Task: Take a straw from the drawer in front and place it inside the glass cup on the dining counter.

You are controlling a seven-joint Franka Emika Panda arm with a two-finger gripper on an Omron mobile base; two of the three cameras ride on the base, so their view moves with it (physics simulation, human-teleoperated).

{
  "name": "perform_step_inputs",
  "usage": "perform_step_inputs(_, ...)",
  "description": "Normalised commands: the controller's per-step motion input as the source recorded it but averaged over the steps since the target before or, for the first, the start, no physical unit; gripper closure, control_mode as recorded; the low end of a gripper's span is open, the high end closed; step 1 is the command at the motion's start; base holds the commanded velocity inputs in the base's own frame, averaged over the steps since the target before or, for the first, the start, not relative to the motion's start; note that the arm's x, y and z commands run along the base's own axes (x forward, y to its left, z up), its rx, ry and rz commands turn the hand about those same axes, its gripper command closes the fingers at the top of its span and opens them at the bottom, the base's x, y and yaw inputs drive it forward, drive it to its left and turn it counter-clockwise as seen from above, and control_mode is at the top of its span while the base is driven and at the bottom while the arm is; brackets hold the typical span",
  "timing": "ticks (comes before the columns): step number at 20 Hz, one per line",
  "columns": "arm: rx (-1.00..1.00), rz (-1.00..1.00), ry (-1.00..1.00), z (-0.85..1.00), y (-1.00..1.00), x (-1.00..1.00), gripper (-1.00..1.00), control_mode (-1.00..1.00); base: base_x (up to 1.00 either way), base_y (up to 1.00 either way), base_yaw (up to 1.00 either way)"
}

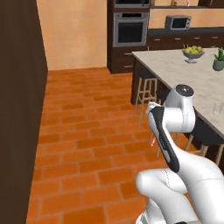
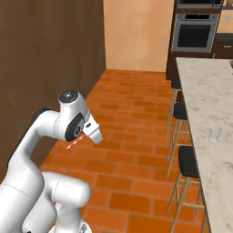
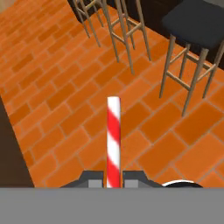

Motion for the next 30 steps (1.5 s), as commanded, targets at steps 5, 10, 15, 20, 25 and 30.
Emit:
perform_step_inputs(5,0.00,0.00,0.00,0.00,0.00,0.00,1.00,1.00,0.90,0.54,-0.62)
perform_step_inputs(10,0.00,0.00,0.00,0.00,0.00,0.00,1.00,1.00,0.72,0.40,-0.68)
perform_step_inputs(15,0.00,0.00,0.00,0.00,0.00,0.00,1.00,1.00,0.58,0.30,-0.71)
perform_step_inputs(20,0.00,0.00,0.00,0.00,0.00,0.00,1.00,1.00,0.49,0.37,-0.74)
perform_step_inputs(25,0.00,0.00,0.00,0.00,0.00,0.00,1.00,1.00,0.50,0.35,-0.74)
perform_step_inputs(30,0.00,0.00,0.00,0.00,0.00,0.00,1.00,1.00,0.62,0.59,-0.60)
